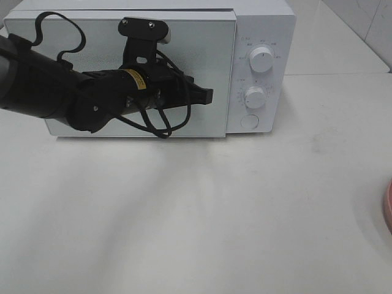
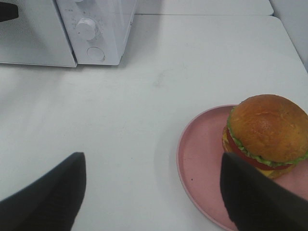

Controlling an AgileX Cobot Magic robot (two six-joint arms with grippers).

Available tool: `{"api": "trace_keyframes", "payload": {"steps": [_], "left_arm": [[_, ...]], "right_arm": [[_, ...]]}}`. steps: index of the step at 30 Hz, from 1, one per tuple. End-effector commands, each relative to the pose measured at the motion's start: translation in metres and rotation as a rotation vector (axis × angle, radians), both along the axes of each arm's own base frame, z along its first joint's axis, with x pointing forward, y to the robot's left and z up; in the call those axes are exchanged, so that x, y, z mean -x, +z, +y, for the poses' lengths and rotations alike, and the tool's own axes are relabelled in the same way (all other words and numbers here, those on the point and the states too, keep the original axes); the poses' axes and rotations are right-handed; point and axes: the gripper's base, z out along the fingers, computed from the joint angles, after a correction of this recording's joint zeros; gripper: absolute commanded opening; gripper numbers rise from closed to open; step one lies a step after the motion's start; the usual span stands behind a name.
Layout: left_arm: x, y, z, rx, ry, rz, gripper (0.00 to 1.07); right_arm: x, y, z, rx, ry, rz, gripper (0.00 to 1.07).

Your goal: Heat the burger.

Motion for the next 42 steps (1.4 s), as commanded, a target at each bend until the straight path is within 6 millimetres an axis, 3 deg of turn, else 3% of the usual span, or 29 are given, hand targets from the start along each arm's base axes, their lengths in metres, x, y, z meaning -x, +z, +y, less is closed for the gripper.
{"api": "trace_keyframes", "payload": {"steps": [1, 16, 21, 32, 33, 34, 36, 37, 39, 40, 41, 42], "left_arm": [[-0.013, 0.013, 0.002, 0.075, 0.056, -0.050, 0.00], [-0.037, 0.020, -0.006, 0.011, 0.126, -0.084, 0.00], [-0.034, 0.015, -0.006, -0.026, 0.102, -0.024, 0.00], [-0.008, 0.035, -0.020, -0.066, -0.003, 0.089, 0.01], [0.000, 0.035, -0.022, -0.096, -0.036, 0.149, 0.08], [0.000, 0.035, -0.022, -0.096, -0.036, 0.149, 0.08], [0.010, 0.036, -0.021, -0.145, -0.081, 0.247, 0.28], [0.010, 0.036, -0.021, -0.145, -0.081, 0.247, 0.28], [0.022, 0.037, -0.018, -0.189, -0.119, 0.362, 0.74], [0.022, 0.037, -0.018, -0.189, -0.119, 0.362, 0.74], [0.024, 0.037, -0.017, -0.199, -0.125, 0.394, 0.84], [0.030, 0.037, -0.015, -0.223, -0.142, 0.451, 1.02]], "right_arm": [[0.003, 0.000, 0.000, -0.005, -0.005, -0.037, 0.75], [0.003, 0.000, 0.000, -0.005, -0.005, -0.037, 0.75], [0.003, 0.000, 0.000, -0.005, -0.005, -0.037, 0.75], [0.003, 0.000, 0.000, -0.005, -0.005, -0.037, 0.75], [0.003, 0.000, 0.000, -0.005, -0.005, -0.037, 0.75], [0.003, 0.000, 0.000, -0.005, -0.005, -0.037, 0.75], [0.003, 0.000, 0.000, -0.005, -0.005, -0.037, 0.75], [0.003, 0.000, 0.000, -0.005, -0.005, -0.037, 0.75], [0.003, 0.000, 0.000, -0.005, -0.005, -0.037, 0.75], [0.003, 0.000, 0.000, -0.005, -0.005, -0.037, 0.75], [0.003, 0.000, 0.000, -0.005, -0.005, -0.037, 0.75], [0.003, 0.000, 0.000, -0.005, -0.005, -0.037, 0.75]]}}
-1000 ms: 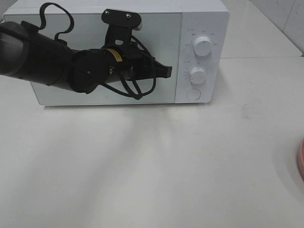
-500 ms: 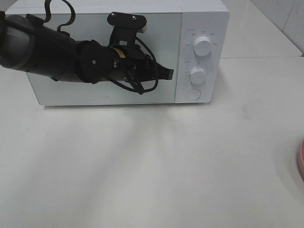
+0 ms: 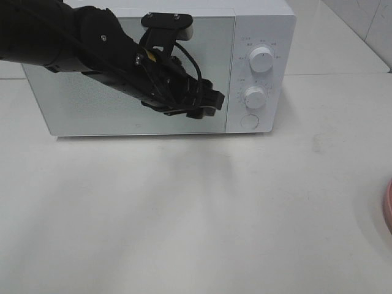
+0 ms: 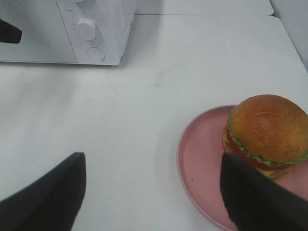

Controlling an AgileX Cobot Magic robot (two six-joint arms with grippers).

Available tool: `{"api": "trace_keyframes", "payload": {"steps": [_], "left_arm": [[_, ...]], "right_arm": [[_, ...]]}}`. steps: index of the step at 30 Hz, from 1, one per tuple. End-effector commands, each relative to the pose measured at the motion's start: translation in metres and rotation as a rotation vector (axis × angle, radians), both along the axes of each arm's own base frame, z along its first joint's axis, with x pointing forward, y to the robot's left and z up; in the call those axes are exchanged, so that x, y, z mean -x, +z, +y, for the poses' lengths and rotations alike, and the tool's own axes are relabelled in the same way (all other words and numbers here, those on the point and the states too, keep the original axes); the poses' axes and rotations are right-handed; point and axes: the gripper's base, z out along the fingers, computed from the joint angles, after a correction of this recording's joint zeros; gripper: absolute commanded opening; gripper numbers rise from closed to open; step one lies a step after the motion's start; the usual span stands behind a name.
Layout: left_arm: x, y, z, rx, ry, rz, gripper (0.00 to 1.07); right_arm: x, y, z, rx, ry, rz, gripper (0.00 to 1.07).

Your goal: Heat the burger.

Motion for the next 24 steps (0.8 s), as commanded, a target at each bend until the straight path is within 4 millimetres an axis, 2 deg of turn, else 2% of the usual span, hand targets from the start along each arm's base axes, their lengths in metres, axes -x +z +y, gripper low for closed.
{"api": "trace_keyframes", "payload": {"steps": [1, 10, 17, 24], "left_arm": [[0.009, 0.005, 0.001, -0.017, -0.018, 0.078, 1.02], [0.030, 0.018, 0.013, -0.133, -0.108, 0.211, 1.01], [0.049, 0.035, 0.032, -0.280, -0.179, 0.308, 1.01], [0.046, 0.044, 0.058, -0.296, -0.103, 0.408, 1.01]], "right_arm": [[0.003, 0.000, 0.000, -0.005, -0.005, -0.037, 0.75], [0.003, 0.000, 0.000, -0.005, -0.005, -0.037, 0.75], [0.003, 0.000, 0.000, -0.005, -0.005, -0.037, 0.75], [0.003, 0.000, 0.000, -0.005, -0.005, -0.037, 0.75]]}}
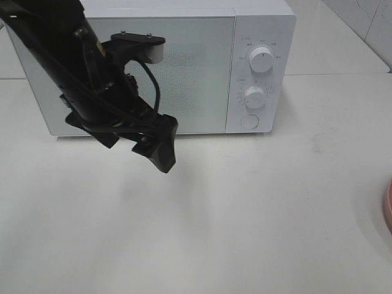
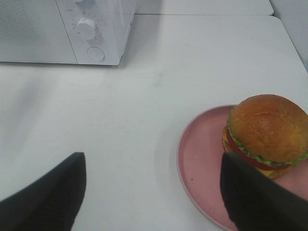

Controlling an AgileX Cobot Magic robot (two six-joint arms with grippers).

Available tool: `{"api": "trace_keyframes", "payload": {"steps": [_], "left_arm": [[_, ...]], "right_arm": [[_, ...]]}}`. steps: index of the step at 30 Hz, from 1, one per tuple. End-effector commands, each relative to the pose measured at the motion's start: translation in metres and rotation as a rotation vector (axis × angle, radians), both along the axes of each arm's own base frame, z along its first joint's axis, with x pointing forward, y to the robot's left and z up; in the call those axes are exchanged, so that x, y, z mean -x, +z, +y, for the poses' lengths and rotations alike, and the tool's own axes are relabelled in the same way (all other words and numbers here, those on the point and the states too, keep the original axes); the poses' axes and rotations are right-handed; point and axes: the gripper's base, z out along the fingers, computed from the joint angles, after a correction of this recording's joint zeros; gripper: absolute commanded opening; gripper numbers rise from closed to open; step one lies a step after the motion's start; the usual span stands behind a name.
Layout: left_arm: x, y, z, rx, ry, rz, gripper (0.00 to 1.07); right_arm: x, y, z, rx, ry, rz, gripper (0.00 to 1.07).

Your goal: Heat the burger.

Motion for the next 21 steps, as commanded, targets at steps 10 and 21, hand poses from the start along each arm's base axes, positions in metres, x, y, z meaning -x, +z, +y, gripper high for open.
{"api": "trace_keyframes", "payload": {"steps": [10, 21], "left_arm": [[-0.001, 0.023, 0.076, -0.018, 0.195, 0.055, 1.01], [0.013, 0.047, 0.155, -0.027, 0.411, 0.030, 1.01]], "right_arm": [[0.003, 0.000, 0.000, -0.005, -0.005, -0.037, 0.75], [0.003, 0.000, 0.000, -0.005, -0.005, -0.037, 0.75]]}}
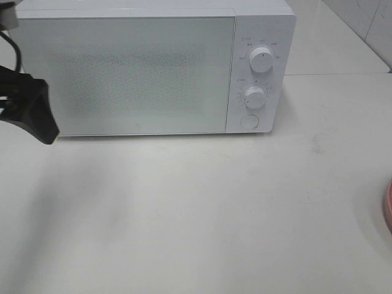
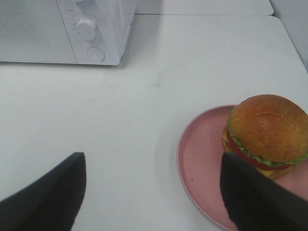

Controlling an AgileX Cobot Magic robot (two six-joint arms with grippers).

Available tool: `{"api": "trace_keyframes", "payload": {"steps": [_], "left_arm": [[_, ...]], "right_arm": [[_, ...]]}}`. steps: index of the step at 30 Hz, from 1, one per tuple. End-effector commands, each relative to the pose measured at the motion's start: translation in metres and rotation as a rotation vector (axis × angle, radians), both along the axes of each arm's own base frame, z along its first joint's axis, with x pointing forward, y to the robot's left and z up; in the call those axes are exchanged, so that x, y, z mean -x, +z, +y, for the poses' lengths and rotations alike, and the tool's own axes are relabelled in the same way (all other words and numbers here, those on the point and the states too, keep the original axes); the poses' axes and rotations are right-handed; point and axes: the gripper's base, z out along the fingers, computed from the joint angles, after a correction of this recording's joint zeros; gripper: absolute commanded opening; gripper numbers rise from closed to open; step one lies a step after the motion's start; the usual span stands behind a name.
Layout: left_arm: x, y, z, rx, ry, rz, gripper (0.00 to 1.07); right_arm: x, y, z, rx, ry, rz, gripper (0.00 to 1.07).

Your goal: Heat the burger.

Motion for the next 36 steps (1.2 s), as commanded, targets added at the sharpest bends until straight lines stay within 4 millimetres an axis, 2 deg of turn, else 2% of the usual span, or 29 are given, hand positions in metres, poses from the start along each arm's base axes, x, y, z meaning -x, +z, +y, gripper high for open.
{"api": "trace_keyframes", "payload": {"steps": [1, 2, 3, 4, 9, 11, 14, 16, 17, 18, 20, 22, 25, 27, 28, 30, 33, 35, 36], "left_arm": [[0.006, 0.006, 0.016, -0.010, 0.046, 0.001, 1.01], [0.010, 0.010, 0.027, -0.009, 0.088, -0.009, 1.01], [0.010, 0.010, 0.027, -0.009, 0.088, -0.009, 1.01], [0.013, 0.014, 0.036, -0.003, 0.131, -0.020, 1.01], [0.024, 0.017, 0.050, -0.004, 0.186, -0.035, 1.01], [0.039, 0.015, 0.059, -0.009, 0.216, -0.040, 1.01], [0.044, 0.015, 0.060, -0.012, 0.219, -0.042, 1.01], [0.057, 0.014, 0.062, -0.023, 0.217, -0.051, 1.01], [0.057, 0.014, 0.062, -0.023, 0.217, -0.051, 1.01], [0.067, 0.015, 0.064, -0.030, 0.220, -0.066, 1.01], [0.072, 0.013, 0.065, -0.039, 0.224, -0.067, 1.01], [0.094, 0.012, 0.069, -0.063, 0.260, -0.092, 1.01], [0.099, 0.012, 0.070, -0.063, 0.264, -0.103, 1.01], [0.116, 0.011, 0.071, -0.063, 0.262, -0.137, 1.01], [0.116, 0.011, 0.071, -0.063, 0.262, -0.137, 1.01], [0.136, 0.010, 0.073, -0.055, 0.261, -0.188, 1.01], [0.142, 0.010, 0.073, -0.054, 0.260, -0.201, 1.01], [0.161, 0.004, 0.075, -0.054, 0.262, -0.262, 1.01], [0.161, 0.004, 0.075, -0.054, 0.262, -0.262, 1.01]], "right_arm": [[0.003, 0.000, 0.000, -0.005, -0.005, -0.037, 0.75], [0.003, 0.000, 0.000, -0.005, -0.005, -0.037, 0.75], [0.003, 0.000, 0.000, -0.005, -0.005, -0.037, 0.75], [0.003, 0.000, 0.000, -0.005, -0.005, -0.037, 0.75], [0.003, 0.000, 0.000, -0.005, -0.005, -0.037, 0.75], [0.003, 0.000, 0.000, -0.005, -0.005, -0.037, 0.75], [0.003, 0.000, 0.000, -0.005, -0.005, -0.037, 0.75], [0.003, 0.000, 0.000, -0.005, -0.005, -0.037, 0.75], [0.003, 0.000, 0.000, -0.005, -0.005, -0.037, 0.75], [0.003, 0.000, 0.000, -0.005, -0.005, -0.037, 0.75], [0.003, 0.000, 0.000, -0.005, -0.005, -0.037, 0.75], [0.003, 0.000, 0.000, -0.005, -0.005, -0.037, 0.75], [0.003, 0.000, 0.000, -0.005, -0.005, -0.037, 0.75], [0.003, 0.000, 0.000, -0.005, -0.005, -0.037, 0.75], [0.003, 0.000, 0.000, -0.005, -0.005, -0.037, 0.75], [0.003, 0.000, 0.000, -0.005, -0.005, -0.037, 0.75], [0.003, 0.000, 0.000, -0.005, -0.005, -0.037, 0.75], [0.003, 0.000, 0.000, -0.005, -0.005, -0.037, 0.75], [0.003, 0.000, 0.000, -0.005, -0.005, -0.037, 0.75]]}}
